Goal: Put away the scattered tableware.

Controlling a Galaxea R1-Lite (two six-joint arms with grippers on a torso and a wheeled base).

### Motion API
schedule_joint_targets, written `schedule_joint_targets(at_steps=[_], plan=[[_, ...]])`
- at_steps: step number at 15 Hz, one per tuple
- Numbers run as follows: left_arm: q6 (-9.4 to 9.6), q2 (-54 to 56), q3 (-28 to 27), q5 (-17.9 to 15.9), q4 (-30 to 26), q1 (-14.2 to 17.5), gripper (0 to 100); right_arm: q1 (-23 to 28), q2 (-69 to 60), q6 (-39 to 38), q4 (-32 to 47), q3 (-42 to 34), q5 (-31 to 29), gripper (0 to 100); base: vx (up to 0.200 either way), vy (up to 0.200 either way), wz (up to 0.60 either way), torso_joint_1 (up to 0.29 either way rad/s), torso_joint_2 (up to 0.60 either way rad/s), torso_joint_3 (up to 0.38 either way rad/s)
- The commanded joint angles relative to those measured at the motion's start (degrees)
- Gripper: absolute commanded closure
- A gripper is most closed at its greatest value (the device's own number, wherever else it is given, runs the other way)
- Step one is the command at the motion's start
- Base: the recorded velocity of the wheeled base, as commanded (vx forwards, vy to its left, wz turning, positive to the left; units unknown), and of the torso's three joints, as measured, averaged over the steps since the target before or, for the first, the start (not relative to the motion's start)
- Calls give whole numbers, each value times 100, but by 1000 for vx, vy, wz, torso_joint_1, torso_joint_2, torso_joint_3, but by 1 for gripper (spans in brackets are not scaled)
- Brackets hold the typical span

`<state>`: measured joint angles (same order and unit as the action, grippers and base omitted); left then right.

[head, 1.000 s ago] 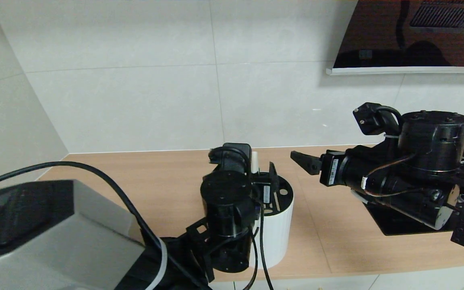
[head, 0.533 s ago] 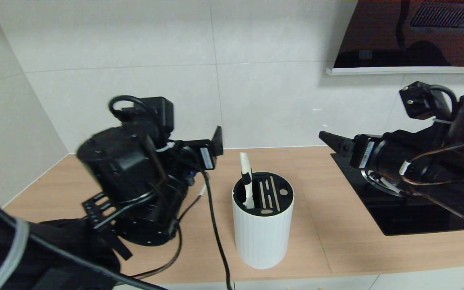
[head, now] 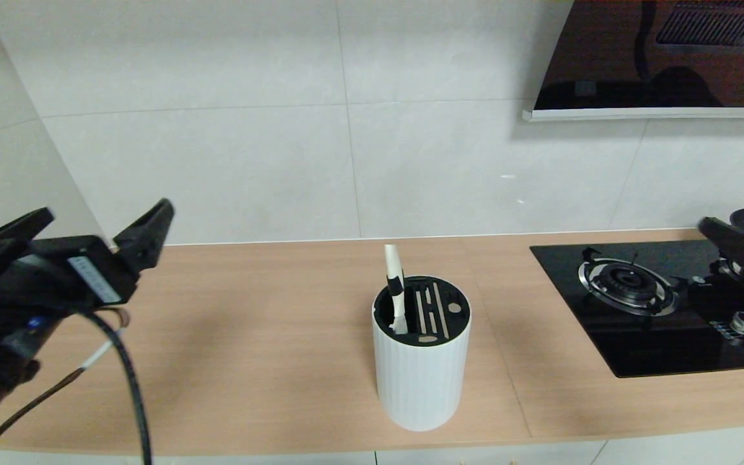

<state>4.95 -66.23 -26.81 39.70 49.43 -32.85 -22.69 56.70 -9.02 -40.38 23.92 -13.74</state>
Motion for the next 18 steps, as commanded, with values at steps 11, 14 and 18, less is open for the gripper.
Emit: schedule_joint_targets(at_steps=[11, 14, 18], plan=[[454, 6245, 835, -1272, -4750, 3048, 0, 2260, -5670, 1860, 2455, -1469, 223, 0, 0, 0, 0, 0, 0, 0], [331, 6623, 1336, -1334, -4557, 3294, 0, 2260, -5670, 1500, 2455, -1759, 152, 0, 0, 0, 0, 0, 0, 0], [296, 6623, 2602, -1729, -4038, 3294, 0, 2260, -5670, 638, 2833, -2392, 565, 0, 0, 0, 0, 0, 0, 0]])
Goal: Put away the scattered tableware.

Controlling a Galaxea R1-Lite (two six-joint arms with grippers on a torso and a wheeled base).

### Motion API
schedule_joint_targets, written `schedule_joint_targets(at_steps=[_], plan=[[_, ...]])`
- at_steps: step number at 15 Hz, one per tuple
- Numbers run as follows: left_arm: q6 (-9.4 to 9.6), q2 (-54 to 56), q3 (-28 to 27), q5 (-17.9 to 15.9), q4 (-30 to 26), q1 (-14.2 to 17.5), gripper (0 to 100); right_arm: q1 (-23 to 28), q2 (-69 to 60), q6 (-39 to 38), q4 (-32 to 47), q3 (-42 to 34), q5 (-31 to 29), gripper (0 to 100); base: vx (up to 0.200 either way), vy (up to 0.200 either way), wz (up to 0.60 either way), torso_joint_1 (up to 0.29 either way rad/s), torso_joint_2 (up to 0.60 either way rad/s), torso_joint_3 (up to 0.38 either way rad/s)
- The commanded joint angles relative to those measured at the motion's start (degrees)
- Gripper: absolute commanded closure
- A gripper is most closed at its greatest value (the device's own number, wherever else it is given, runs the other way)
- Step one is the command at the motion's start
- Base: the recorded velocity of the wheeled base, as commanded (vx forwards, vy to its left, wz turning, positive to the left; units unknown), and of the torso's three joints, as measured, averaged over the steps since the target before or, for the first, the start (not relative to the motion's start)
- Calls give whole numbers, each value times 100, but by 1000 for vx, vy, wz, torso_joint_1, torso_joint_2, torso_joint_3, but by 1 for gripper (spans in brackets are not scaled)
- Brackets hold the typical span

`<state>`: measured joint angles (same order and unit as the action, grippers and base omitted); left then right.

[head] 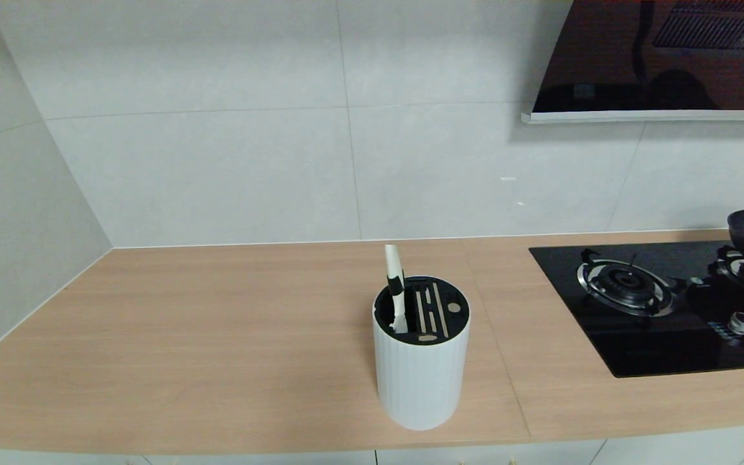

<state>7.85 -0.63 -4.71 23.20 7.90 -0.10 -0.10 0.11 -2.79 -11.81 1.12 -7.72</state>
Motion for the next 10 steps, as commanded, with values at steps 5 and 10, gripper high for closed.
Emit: schedule_joint_targets(at_steps=[5, 10], plan=[[-776, 63, 471, -1986, -702, 19, 0, 1, -11, -134, 1032, -112, 262, 0, 0, 0, 0, 0, 0, 0], [-750, 63, 471, -2311, -772, 10, 0, -8, 59, 121, 1164, -103, 701, 0, 0, 0, 0, 0, 0, 0]])
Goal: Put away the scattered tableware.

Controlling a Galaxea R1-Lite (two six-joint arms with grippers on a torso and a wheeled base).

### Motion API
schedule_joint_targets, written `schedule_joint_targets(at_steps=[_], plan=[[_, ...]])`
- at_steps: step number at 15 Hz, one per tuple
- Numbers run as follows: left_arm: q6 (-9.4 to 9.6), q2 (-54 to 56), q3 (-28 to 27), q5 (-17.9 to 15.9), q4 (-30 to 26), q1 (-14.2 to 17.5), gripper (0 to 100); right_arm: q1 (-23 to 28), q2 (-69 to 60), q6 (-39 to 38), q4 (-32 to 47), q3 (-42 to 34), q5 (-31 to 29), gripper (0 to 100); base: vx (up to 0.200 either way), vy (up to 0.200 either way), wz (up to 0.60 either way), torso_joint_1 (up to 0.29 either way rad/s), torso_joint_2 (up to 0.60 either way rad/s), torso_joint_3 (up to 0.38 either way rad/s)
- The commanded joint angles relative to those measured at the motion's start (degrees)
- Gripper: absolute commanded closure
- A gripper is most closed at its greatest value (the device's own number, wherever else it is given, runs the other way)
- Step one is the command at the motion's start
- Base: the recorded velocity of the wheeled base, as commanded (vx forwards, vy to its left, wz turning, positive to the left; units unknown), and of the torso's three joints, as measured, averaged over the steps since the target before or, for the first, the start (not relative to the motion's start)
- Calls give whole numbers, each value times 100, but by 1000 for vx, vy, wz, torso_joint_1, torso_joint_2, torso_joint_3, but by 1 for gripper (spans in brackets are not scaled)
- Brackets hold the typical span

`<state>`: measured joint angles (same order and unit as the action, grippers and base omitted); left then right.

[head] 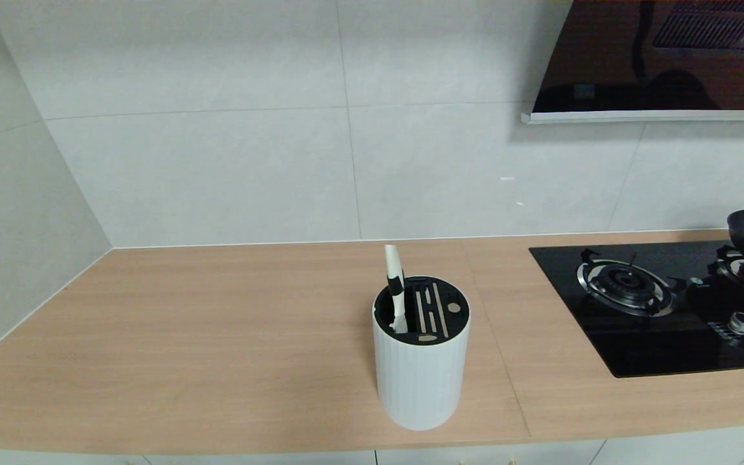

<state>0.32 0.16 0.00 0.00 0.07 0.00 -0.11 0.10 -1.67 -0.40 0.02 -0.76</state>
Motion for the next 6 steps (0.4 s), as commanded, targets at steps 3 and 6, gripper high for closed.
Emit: schedule_joint_targets(at_steps=[3, 6], plan=[[-32, -16, 0, 18, 1, 0, 0, 2, -1, 9, 23, -2, 14, 0, 0, 0, 0, 0, 0, 0], [-32, -16, 0, 18, 1, 0, 0, -7, -1, 0, 14, -2, 14, 0, 0, 0, 0, 0, 0, 0]])
